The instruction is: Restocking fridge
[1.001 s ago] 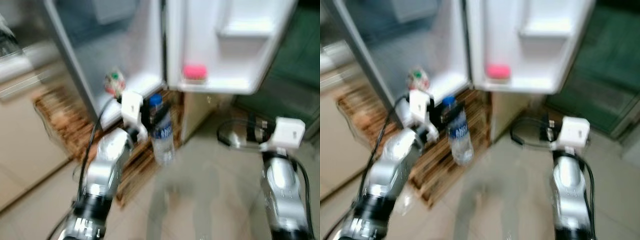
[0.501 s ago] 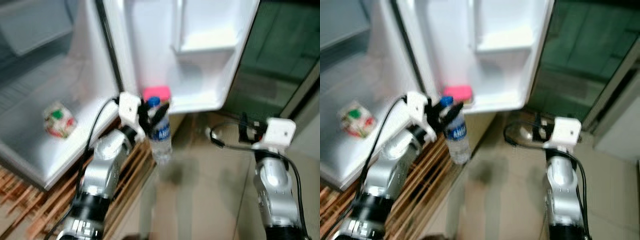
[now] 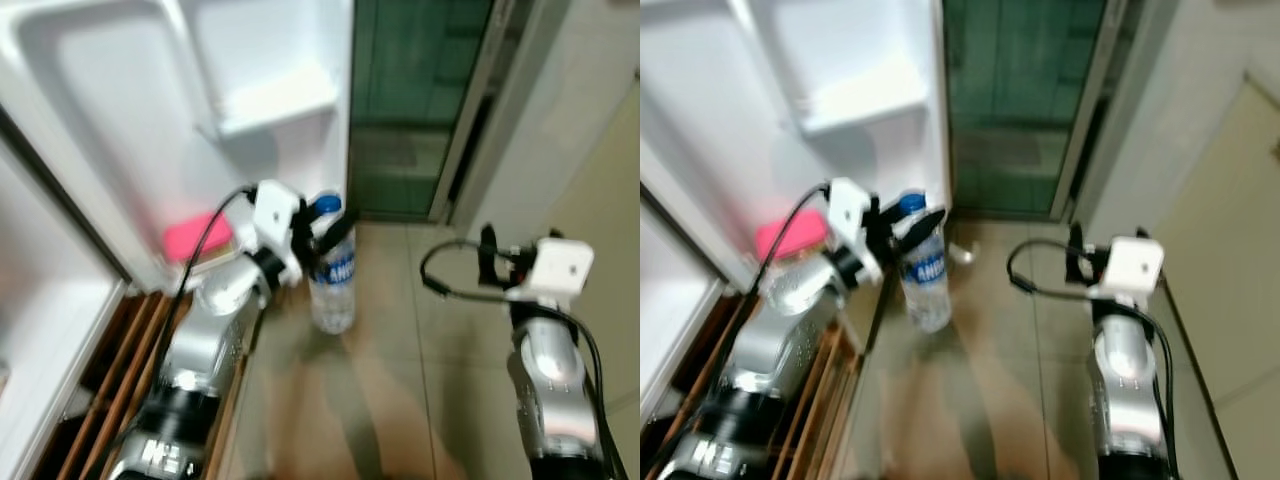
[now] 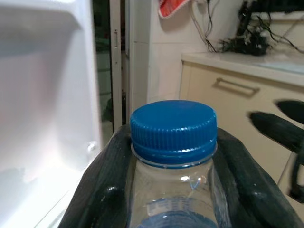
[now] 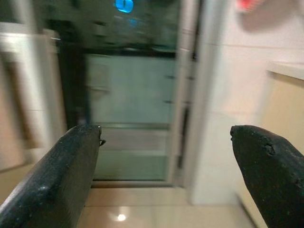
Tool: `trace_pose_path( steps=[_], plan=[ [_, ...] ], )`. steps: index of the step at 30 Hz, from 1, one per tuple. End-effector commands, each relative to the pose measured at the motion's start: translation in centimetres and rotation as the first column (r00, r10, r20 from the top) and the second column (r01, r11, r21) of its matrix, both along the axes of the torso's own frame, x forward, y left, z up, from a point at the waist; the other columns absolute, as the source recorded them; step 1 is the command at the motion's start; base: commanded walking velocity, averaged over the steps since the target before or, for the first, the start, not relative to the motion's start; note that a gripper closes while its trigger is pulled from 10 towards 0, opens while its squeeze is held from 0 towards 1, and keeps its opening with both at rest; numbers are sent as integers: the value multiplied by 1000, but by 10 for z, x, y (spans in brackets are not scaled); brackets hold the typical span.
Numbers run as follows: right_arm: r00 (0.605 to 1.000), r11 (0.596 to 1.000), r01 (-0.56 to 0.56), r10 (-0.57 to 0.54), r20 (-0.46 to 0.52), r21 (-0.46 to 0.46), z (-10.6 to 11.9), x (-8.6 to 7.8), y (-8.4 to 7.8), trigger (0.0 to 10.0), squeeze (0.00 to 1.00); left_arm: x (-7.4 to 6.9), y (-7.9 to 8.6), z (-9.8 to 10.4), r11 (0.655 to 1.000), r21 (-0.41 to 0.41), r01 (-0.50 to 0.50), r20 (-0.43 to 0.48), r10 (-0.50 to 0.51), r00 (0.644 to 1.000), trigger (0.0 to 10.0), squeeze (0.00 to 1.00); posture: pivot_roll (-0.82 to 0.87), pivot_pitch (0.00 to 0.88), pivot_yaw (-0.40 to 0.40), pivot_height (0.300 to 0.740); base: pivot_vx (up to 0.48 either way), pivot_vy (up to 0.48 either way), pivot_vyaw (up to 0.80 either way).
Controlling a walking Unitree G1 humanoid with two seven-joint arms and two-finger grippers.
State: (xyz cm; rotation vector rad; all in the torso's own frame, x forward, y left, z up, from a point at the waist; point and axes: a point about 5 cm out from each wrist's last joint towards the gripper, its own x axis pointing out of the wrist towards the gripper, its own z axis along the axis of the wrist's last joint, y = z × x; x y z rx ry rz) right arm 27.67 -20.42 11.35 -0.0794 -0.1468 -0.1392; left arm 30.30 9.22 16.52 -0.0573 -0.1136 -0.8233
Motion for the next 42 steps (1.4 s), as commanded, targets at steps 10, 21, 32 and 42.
trace_pose_path(
  steps=[10, 21, 32, 42],
  plan=[
    [987, 987, -156, 156, 32, 20, 11, 3, 21, 10000, 0, 17, 6, 77, 969, -235, -78, 133, 112, 985, 10000, 0, -71, 0, 61, 740, 0, 0, 0],
    [954, 954, -299, 299, -27, 15, 6, 5, 39, 10000, 0, 44, 18, 91, 898, -302, -321, 162, 380, 911, 10000, 0, -90, 0, 55, 740, 0, 0, 0],
    [953, 954, -299, 300, -53, 14, 3, 1, 36, 10000, 0, 28, 31, 109, 802, -376, -465, 430, 595, 679, 10000, 0, -103, 0, 45, 740, 0, 0, 0],
    [941, 943, -333, 332, -70, 5, 3, 3, 40, 10000, 0, 38, 62, 79, 594, -380, -709, 289, 804, 519, 10000, 0, -102, 0, 15, 740, 0, 0, 0]
  ],
)
